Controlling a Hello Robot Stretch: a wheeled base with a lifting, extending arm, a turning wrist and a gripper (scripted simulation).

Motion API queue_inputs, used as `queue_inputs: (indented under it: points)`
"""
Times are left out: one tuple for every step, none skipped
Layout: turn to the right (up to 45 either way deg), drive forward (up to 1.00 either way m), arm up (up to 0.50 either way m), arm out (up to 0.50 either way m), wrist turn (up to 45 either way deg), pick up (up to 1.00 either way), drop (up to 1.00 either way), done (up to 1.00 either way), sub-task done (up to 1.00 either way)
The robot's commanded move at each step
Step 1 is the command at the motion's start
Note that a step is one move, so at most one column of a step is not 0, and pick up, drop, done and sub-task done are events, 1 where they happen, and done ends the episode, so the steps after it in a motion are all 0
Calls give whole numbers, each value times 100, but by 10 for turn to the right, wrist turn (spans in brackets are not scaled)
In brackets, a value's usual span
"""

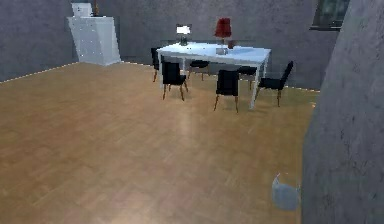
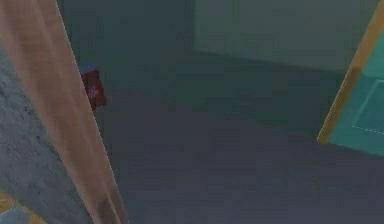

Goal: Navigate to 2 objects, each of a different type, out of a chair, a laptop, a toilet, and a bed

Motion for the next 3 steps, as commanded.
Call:
queue_inputs:
  points:
    - [0,100,0,0,0,0,0,0,0]
    - [180,0,0,0,0,0,0,0,0]
    - [0,10,0,0,0,0,0,0,0]
